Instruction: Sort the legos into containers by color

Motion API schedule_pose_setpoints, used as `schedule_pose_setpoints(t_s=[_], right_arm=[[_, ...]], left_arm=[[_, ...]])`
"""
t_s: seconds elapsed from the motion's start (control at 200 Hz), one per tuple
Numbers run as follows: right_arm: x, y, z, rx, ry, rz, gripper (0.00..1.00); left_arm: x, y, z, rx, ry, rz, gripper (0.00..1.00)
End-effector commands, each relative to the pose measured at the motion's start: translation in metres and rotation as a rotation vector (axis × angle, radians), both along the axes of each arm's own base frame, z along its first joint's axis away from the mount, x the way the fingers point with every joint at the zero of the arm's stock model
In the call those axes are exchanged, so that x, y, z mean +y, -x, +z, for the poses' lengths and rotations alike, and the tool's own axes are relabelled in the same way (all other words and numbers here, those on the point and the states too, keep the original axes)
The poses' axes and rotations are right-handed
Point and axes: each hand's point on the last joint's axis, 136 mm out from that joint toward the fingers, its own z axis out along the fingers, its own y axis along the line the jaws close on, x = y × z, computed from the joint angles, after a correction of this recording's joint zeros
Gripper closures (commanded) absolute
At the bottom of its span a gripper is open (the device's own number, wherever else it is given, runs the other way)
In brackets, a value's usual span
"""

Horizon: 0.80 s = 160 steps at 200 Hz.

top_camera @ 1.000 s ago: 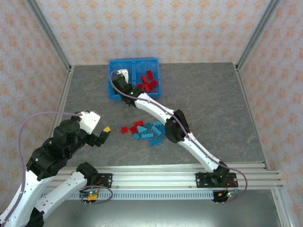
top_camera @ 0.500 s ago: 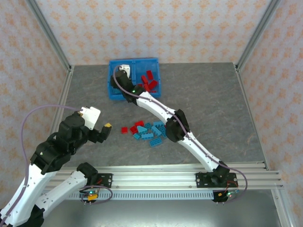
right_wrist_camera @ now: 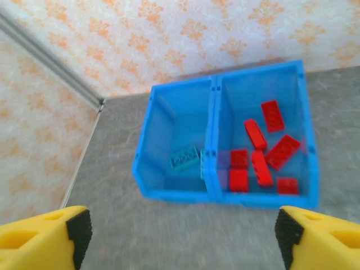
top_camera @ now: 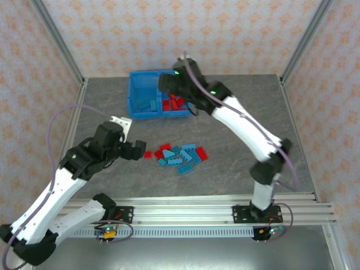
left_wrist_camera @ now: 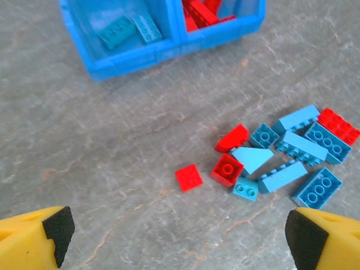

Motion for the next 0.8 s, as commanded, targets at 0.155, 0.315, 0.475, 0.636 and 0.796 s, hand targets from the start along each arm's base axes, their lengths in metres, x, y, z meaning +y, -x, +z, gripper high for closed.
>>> schedule_pose_setpoints(t_s=[0.155,0.315,0.475,0.636,0.796], right_arm=[[-0.071,0.108,-0.069,0.332,0.068,0.127,0.01],[-0.096,0.151,-0.069,0.455,-0.041,0.171,0.00],[-0.112,0.164,-0.068,0.475,-0.013,0.175,0.01],[-0.119,0.149,-0.060,0.425,0.035,0.128,0.01],[-0.124,0.141,-0.045,0.367,0.030,0.089,0.01]], left_arm=[[-0.073,-0.006,-0.011,0.140,0.147,-0.285,0.01],[-0.096,-0.024,-0.028,0.121,0.163,-0.327,0.19],[-0.126,-0.038,-0.053,0.222,0.085,-0.427,0.17],[-0.154,-0.050,-0.082,0.418,-0.040,-0.516,0.17],[-0.177,-0.064,-0.108,0.461,-0.093,-0.562,0.19]])
